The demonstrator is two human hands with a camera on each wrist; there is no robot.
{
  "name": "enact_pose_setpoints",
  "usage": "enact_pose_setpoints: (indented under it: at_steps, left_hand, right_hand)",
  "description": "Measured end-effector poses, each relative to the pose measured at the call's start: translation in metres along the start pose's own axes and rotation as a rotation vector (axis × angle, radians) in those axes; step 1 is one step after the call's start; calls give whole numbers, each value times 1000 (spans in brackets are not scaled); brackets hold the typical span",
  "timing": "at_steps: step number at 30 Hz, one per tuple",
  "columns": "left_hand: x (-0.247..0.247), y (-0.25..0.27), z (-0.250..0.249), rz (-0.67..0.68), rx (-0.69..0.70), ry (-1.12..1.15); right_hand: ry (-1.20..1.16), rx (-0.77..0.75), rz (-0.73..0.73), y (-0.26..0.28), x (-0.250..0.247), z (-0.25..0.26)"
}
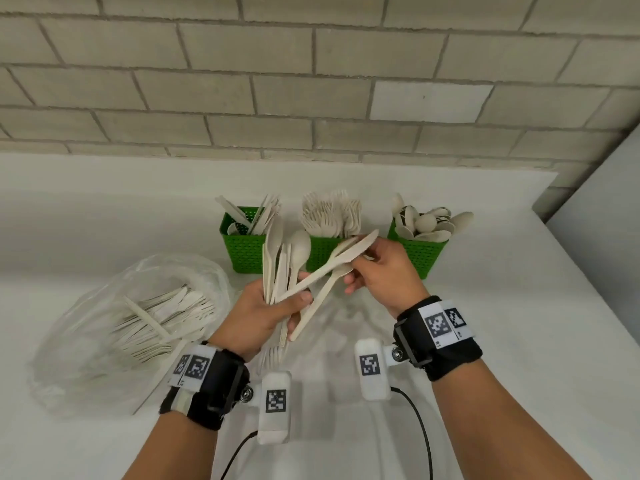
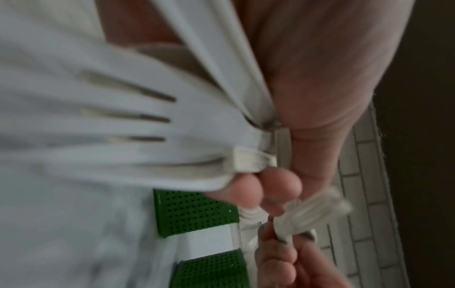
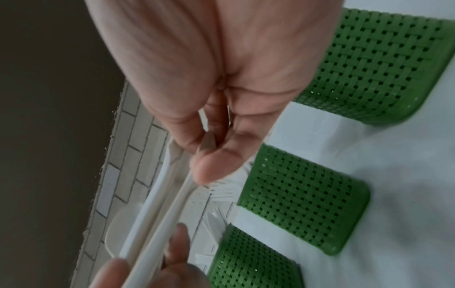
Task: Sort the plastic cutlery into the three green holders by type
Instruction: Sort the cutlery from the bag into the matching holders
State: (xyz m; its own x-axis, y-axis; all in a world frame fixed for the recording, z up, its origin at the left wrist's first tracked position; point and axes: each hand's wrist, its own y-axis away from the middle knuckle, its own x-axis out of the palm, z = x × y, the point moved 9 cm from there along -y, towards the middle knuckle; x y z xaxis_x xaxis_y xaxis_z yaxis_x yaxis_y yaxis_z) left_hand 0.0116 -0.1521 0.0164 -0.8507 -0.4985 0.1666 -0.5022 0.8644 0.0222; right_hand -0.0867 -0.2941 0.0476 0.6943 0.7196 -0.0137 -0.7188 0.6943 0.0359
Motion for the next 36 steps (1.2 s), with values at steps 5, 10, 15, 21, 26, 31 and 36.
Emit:
enact_pose_setpoints:
  at_steps: [5,10,15,21,26,31,36]
  left_hand:
    - [13,-5,4,4,-65,56]
    - [17,-8,16,-57,-102,101]
    - [24,-9,18,-70,-92,-16]
    - [34,-11,16,17,-116,38]
    - [39,-11,21,62,-157,114]
    - [35,-14,23,30,-140,156]
    - [45,-12,13,52,-129,187]
  right_hand:
    - [43,4,-103,-1,-14,-1]
    - [82,101,-158,-1,-27,-17]
    - [74,93,-155,-1,-30,-20]
    - [-29,-9,-154,6,-41,-1]
    - [3,-185,-545,20,-124,52]
    - [494,-629,-740,45,-156,141]
    - [924,-745,-576,24,-110,131]
